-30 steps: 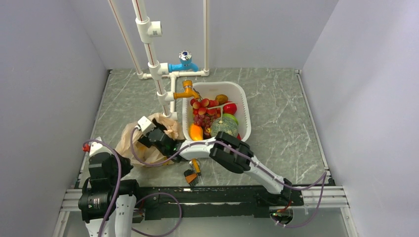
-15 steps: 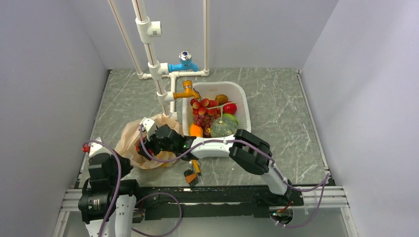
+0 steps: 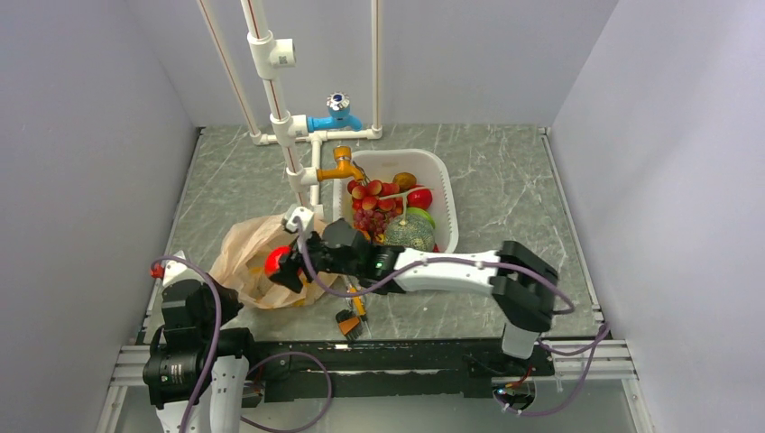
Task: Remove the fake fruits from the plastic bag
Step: Place the plastic bag at the center of the board, then place the fake fruit in the bin.
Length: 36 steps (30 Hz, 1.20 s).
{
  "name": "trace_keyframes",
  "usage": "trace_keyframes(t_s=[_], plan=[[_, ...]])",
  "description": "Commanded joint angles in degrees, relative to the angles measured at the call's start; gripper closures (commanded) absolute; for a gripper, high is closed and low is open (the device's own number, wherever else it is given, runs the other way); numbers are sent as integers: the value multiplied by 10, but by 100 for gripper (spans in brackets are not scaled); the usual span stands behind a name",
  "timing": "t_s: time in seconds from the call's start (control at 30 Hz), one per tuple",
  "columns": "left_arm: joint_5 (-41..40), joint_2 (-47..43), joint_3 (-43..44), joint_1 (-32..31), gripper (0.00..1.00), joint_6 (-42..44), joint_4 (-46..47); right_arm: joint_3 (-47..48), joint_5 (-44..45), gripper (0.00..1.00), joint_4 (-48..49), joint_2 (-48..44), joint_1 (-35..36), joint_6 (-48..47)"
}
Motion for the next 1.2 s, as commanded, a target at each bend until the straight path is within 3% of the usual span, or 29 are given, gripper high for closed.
trace_keyframes(t_s=[0.0,0.17,0.43,0.6,0.77,0.9,1.07,1.17], plan=[[2,-4,4,-2,100,7,11,-52,69,100,60,-110,-8,-20],[2,-6,3,-1,100,7,11,-146,134,100,102,-189,-31,-19],[7,16,36,-7,100,-8,7,-213,138,100,87,-262,-89,9],[34,51,122,-7,100,17,118,-224,148,100,66,-304,-98,-14],[-46,169,233,-10,100,118,166,-236,158,100,39,-342,-103,-25],[-23,275,291,-10,100,155,202,-251,173,100,26,-369,-106,-29],[31,370,310,-10,100,192,268,-241,202,100,-20,-379,-111,-29],[2,418,291,-10,100,208,299,-240,212,100,-32,-386,-112,-30]])
